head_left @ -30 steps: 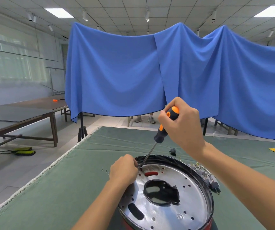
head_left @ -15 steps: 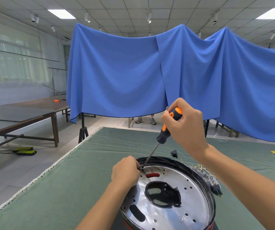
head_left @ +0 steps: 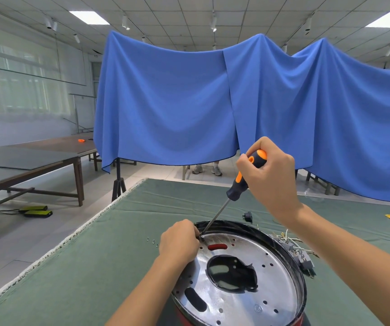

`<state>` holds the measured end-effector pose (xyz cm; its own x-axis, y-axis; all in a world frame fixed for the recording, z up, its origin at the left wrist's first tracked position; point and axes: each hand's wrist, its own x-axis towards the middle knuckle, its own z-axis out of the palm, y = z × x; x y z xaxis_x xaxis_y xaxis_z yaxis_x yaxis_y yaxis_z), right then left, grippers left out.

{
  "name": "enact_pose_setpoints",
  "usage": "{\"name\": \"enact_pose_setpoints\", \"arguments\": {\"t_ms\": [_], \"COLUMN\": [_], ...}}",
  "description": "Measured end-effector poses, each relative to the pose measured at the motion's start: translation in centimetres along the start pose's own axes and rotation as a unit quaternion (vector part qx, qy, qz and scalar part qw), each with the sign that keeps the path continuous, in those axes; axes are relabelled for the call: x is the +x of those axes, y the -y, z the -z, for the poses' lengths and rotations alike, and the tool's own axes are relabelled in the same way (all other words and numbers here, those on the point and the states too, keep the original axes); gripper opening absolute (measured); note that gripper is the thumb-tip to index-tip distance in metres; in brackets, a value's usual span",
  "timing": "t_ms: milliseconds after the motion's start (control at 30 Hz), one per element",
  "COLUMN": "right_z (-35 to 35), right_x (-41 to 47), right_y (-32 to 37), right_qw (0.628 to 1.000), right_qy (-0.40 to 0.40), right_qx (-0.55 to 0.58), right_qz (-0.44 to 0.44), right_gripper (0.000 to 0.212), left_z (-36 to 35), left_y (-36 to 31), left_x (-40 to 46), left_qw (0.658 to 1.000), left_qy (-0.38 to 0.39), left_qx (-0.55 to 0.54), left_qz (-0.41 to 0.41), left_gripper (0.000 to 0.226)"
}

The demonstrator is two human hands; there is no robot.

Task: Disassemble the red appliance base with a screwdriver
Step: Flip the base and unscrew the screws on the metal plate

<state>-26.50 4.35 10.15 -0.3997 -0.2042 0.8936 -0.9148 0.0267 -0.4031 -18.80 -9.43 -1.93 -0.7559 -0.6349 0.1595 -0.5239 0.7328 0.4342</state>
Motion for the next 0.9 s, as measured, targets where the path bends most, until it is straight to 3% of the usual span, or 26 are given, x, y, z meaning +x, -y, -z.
{"name": "enact_pose_setpoints", "arguments": {"t_ms": [367, 567, 733, 900], "right_z": [0.0, -0.8, -3.2, -5.7], "right_x": [0.0, 1.7, 3.9, 6.3], "right_y": [0.4, 1.9, 3.6, 5.0], "right_qw": [1.0, 0.991, 0.964, 0.909], "right_qy": [0.012, 0.092, 0.152, 0.221], "right_qx": [-0.024, -0.097, -0.21, -0.35], "right_qz": [-0.014, -0.03, -0.051, -0.051], "right_gripper": [0.015, 0.015, 0.015, 0.026], "left_z": [-0.3, -0.4, -0.5, -0.4], "left_y": [0.1, 0.0, 0.0, -0.1], "left_x": [0.1, 0.2, 0.0, 0.1], "left_qw": [1.0, 1.0, 1.0, 1.0], "left_qy": [-0.003, -0.005, -0.01, -0.003], "left_qx": [0.002, 0.015, 0.022, 0.018], "left_qz": [-0.005, -0.008, -0.014, -0.017], "left_gripper": [0.038, 0.035, 0.036, 0.035]}}
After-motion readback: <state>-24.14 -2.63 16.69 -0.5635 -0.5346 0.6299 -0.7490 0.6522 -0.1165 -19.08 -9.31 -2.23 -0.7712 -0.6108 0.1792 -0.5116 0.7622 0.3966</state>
